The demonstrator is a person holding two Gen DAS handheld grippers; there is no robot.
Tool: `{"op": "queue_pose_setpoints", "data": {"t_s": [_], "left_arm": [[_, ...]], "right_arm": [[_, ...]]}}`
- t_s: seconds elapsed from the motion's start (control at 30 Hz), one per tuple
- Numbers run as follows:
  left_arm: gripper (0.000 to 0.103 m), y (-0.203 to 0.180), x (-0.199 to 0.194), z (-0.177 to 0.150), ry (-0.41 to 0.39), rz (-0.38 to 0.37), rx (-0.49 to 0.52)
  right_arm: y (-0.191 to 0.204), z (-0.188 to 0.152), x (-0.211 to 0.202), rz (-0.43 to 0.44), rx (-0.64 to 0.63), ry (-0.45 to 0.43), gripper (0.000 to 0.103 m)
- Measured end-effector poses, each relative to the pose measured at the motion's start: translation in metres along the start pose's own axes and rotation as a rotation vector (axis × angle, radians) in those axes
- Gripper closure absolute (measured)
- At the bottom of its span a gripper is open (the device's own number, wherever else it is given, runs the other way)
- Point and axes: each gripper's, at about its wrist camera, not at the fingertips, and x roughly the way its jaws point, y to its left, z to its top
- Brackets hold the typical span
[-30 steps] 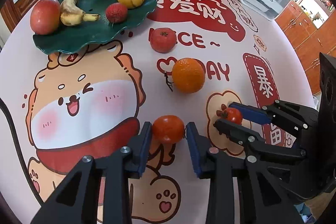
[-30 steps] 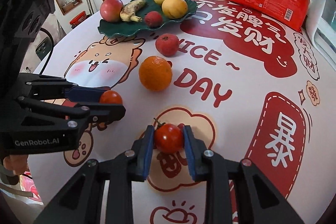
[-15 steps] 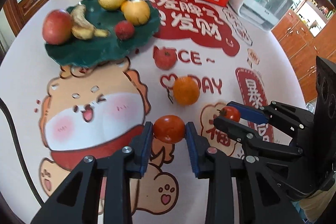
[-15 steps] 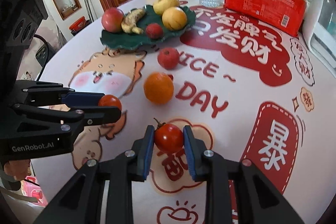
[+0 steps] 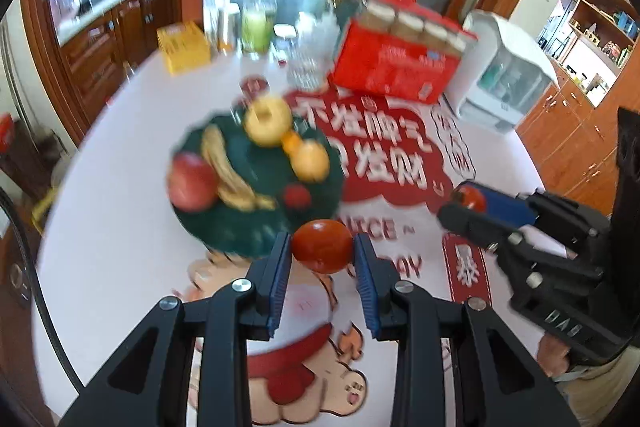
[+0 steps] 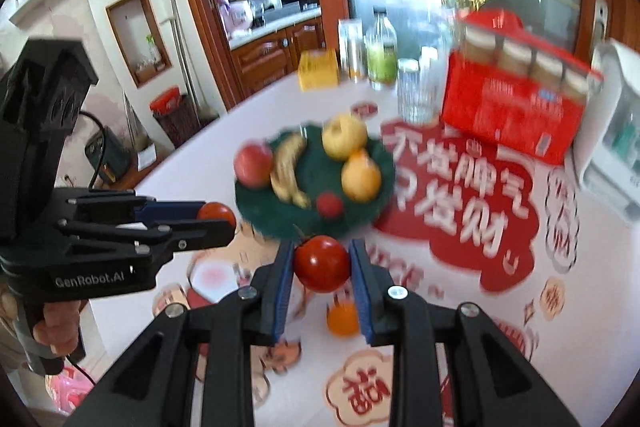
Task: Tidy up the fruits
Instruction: 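Carry both tomatoes over the green plate with the left and right tools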
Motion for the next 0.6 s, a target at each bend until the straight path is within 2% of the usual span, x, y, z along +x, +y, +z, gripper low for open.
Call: {"op": "queue_pose_setpoints", "data": {"t_s": [0.2,0.33,0.47,0.6], "left_arm": [[0.073,0.011,-0.037,0.056,-0.075,0.051,0.058],[0.073,0.020,-0.045,0.088,-0.094,0.060,0.067],[0.073,0.033,-0.037,0.112,-0.088,0.066,0.064],[0.073,0.048,-0.011,0.126,-0.051,0.059,0.048]], "right_arm": [[0.011,0.073,-0.023,-0.013,0.002,-0.084,0.075],[0.021,0.114,-0.029,-0.044,-0.018,-0.110,0.075],[0.030,0.135,-0.015,-0.082,-0.042,-0.096,0.075],[0.030,0.135,0.017,-0.093,-0.037,-0.042,0.075]]}}
